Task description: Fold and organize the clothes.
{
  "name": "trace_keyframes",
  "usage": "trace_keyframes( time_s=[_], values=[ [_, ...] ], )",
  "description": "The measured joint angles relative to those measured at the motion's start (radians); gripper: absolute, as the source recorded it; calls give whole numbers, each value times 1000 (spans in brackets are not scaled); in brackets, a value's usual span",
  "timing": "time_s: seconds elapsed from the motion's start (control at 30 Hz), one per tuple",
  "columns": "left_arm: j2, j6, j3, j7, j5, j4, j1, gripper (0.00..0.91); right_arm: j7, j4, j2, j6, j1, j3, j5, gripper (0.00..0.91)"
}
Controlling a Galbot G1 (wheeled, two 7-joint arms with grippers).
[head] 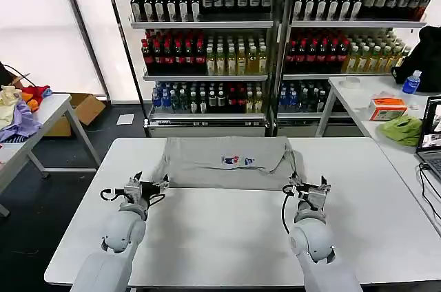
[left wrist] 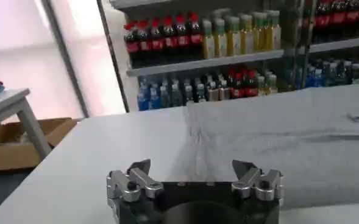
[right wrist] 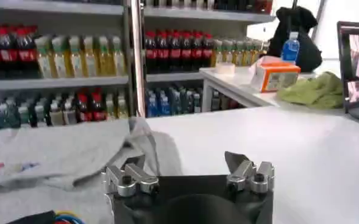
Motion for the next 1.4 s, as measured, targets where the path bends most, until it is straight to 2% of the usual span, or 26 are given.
trace_keyframes(
  time_s=[0.07,0.13,0.17,0.2,0.27,0.37,0.4,0.43,0.47,0.5,0.53,0.63,1.1,1.4],
  values=[
    [2,6,0,2,-1,3,-1,907,-1,-7,1,-3,1,-2,2,907],
    [3,11,-1,3,-1,8,-4,907,-1,-16,5,-7,5,-2,3,846],
    [4,14,-1,3,-2,12,-5,907,-1,-22,8,-11,8,-2,4,756],
    [4,17,-1,3,-3,15,-6,867,-1,-27,12,-15,11,-3,4,655],
    [4,21,-2,3,-6,18,-8,786,-2,-36,17,-21,16,-7,6,534],
    [4,28,0,5,-12,25,-11,574,-3,-52,25,-25,25,-10,11,252],
    [4,29,0,5,-14,29,-13,453,-3,-58,27,-27,27,-10,13,60],
    [4,30,1,5,-15,32,-15,453,-4,-63,28,-29,27,-10,16,0],
    [4,30,1,5,-16,35,-15,312,-4,-68,30,-31,27,-10,19,0],
    [6,30,2,5,-17,37,-15,242,-5,-72,32,-31,27,-10,21,0],
    [7,30,3,5,-17,38,-14,30,-6,-73,34,-33,27,-10,25,0],
    [13,30,6,6,-17,38,-8,0,-6,-75,34,-38,21,-10,34,0],
    [26,34,18,20,-18,2,37,0,3,-48,25,-54,-20,-3,74,0],
    [46,41,14,-3,-18,-92,102,0,38,88,3,-86,-85,-3,96,0]
  ],
)
